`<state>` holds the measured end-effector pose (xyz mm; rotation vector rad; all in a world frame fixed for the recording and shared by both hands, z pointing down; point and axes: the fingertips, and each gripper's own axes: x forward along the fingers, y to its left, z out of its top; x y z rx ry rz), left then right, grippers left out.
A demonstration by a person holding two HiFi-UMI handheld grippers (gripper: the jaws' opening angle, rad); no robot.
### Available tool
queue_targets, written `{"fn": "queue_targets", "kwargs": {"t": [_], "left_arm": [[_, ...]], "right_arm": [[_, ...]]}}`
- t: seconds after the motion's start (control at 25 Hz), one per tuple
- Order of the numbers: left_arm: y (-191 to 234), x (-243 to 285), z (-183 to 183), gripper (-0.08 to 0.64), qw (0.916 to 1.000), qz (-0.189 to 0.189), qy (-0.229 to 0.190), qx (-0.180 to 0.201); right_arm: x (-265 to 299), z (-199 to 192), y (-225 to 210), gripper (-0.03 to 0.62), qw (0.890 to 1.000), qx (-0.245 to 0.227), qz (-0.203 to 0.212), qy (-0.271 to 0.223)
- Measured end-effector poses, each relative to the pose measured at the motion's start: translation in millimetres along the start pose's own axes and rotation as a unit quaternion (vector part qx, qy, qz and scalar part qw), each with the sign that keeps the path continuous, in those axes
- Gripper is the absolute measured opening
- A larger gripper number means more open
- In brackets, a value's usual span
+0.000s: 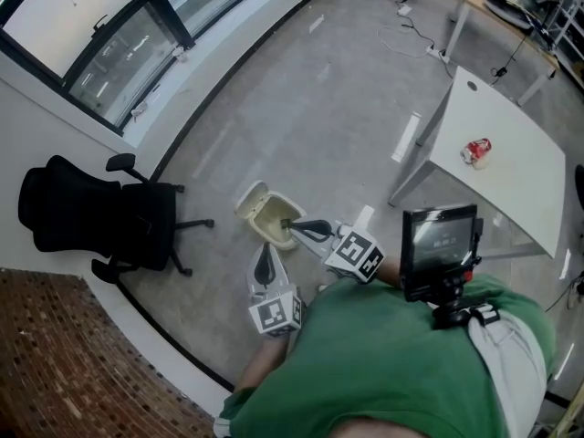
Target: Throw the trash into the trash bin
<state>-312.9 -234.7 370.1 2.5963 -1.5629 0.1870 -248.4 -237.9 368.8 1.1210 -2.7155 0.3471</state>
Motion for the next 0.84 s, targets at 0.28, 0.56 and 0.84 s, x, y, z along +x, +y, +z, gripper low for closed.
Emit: {"fn": "queue_targets", "kwargs": {"t": [0.28,0.56,0.84], "left_arm": [[0,3,-2,0.006,1.0000,-0.004,0.003,-0.001],[0,8,-5,0.006,0.9999,-0.010,-0.001,-0.006],[0,15,-9,0.006,0.9999,-0.011,-0.005,-0.011]], "right_arm": [[3,2,-1,0.003,1.000,-0.005,-0.002,-0.002],[3,3,-7,0.003,1.000,-0.007,-0.008,-0.002],[6,2,-12,0.003,1.000,-0.009,-0.010,-0.004]]}}
